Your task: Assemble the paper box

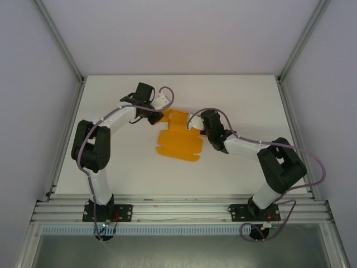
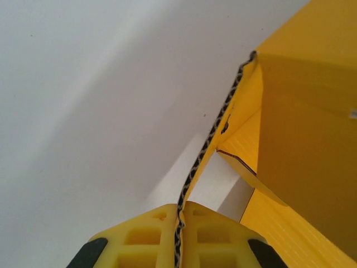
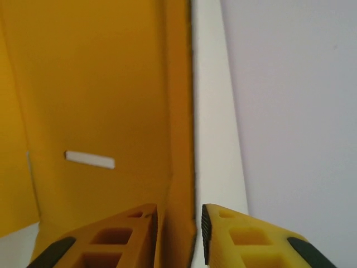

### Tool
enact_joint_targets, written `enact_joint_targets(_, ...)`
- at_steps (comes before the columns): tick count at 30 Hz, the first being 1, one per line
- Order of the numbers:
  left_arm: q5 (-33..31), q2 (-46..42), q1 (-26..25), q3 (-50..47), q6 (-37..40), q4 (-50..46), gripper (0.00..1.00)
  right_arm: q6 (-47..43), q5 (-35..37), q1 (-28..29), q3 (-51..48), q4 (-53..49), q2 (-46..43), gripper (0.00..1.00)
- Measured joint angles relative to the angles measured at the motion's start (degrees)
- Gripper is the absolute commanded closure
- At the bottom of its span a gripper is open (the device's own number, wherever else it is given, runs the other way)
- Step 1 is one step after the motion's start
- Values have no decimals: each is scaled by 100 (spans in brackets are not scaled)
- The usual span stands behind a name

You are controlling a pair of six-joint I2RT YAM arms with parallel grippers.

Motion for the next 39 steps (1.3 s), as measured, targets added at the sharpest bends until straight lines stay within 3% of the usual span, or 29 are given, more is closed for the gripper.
enact_joint_targets(10, -184, 0, -227, -190, 70, 208, 100, 144, -111, 0, 173, -208, 105, 87)
enact_joint_targets(26, -170, -151, -267, -262, 66, 216, 100, 365, -688, -39, 758, -752, 352, 82)
enact_joint_targets(28, -166, -175, -267, -267, 66, 212, 100, 382, -715, -50, 817, -835, 398, 75)
enact_joint_targets(30, -149, -181, -267, -267, 63, 216, 100, 413, -798, -85, 848, -914, 424, 74)
enact_joint_targets(33, -146, -181, -267, -275, 63, 212, 100, 444, -914, -153, 903, -1032, 442, 81)
enact_joint_targets(37, -105, -201, -267, -348, 63, 223, 100, 439, -986, -208, 931, -1021, 442, 100)
enact_joint_targets(39, -103, -203, -267, -363, 55, 232, 98, 437, -966, -210, 931, -960, 442, 100)
